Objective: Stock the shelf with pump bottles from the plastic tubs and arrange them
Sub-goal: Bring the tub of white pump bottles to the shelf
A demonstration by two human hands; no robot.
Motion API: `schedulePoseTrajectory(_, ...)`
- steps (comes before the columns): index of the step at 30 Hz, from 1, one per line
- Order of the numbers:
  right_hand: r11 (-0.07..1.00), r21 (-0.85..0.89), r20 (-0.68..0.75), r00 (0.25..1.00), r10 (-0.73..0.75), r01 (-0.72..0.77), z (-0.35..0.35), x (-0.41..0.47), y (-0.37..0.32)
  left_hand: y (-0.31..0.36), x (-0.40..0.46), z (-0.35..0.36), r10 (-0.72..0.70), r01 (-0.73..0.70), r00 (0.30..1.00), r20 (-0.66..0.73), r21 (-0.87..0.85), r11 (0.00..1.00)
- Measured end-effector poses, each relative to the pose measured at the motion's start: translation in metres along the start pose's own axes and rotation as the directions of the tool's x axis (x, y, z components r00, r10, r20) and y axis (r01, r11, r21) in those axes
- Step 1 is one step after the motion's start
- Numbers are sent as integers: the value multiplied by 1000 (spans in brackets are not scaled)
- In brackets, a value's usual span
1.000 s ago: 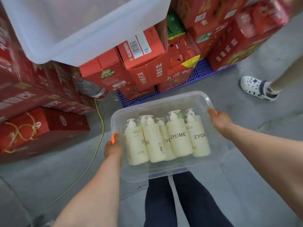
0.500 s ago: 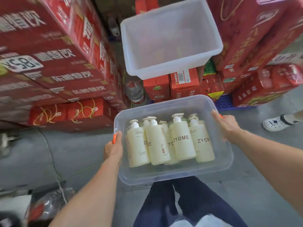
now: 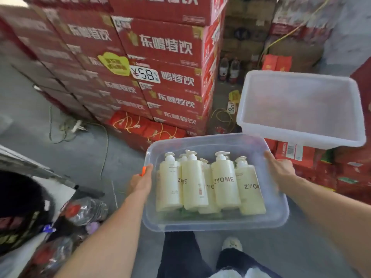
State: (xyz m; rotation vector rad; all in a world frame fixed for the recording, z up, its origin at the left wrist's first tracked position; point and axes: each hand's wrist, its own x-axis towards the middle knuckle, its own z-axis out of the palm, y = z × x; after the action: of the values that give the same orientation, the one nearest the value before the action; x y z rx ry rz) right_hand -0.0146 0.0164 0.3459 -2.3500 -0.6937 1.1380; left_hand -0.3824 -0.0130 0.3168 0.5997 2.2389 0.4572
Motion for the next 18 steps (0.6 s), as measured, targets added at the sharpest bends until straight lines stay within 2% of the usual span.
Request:
schedulePoseTrajectory(7,989,-123,96,993,-66,77,118,-16,-103,-9,92,-89,-85,85,995,-43,-6,996)
schedulePoseTrajectory(18,968,-172,203,968,-149,185,326,-64,-258,-3,243,-248,-172,163,975,-144,-74,984)
